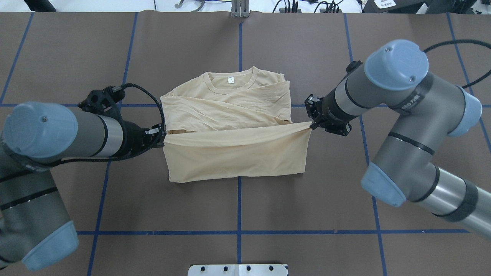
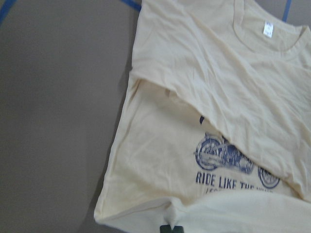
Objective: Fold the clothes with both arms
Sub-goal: 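Lift the hem with both grippers and fold it toward the collar, then lay the hem at the collar, open both grippers and raise them, then lower the right gripper to the folded shirt's corner nearest the robot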
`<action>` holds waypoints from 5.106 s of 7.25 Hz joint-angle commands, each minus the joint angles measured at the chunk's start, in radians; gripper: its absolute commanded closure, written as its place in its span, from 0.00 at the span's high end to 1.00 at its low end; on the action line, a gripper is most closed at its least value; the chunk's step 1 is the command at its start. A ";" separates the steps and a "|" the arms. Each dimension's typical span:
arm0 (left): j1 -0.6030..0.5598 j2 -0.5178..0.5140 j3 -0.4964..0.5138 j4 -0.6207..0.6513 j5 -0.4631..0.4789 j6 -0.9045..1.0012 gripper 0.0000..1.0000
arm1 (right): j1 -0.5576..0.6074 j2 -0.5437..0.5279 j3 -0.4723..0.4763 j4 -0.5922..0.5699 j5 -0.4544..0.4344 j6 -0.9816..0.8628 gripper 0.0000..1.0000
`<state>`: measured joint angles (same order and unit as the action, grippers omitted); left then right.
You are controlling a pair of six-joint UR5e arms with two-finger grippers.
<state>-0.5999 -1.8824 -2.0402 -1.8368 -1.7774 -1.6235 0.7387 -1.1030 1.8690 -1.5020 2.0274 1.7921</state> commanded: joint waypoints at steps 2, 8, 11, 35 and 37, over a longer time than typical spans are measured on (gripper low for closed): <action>-0.139 -0.097 0.154 -0.009 -0.034 0.109 0.00 | 0.090 0.199 -0.251 -0.009 0.002 -0.084 0.00; -0.189 -0.240 0.682 -0.416 -0.022 0.111 0.00 | 0.065 0.338 -0.703 0.203 -0.023 -0.302 0.00; -0.187 -0.264 0.742 -0.457 0.018 0.111 0.00 | 0.064 0.393 -0.761 0.206 -0.032 -0.304 0.00; -0.281 -0.227 0.678 -0.512 -0.063 0.168 0.30 | -0.306 -0.067 -0.105 0.170 -0.526 0.225 0.68; -0.279 -0.227 0.678 -0.512 -0.063 0.168 0.30 | -0.317 -0.054 -0.114 0.170 -0.529 0.228 0.67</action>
<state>-0.8796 -2.1094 -1.3622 -2.3485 -1.8408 -1.4559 0.4263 -1.1632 1.7592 -1.3312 1.5002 2.0190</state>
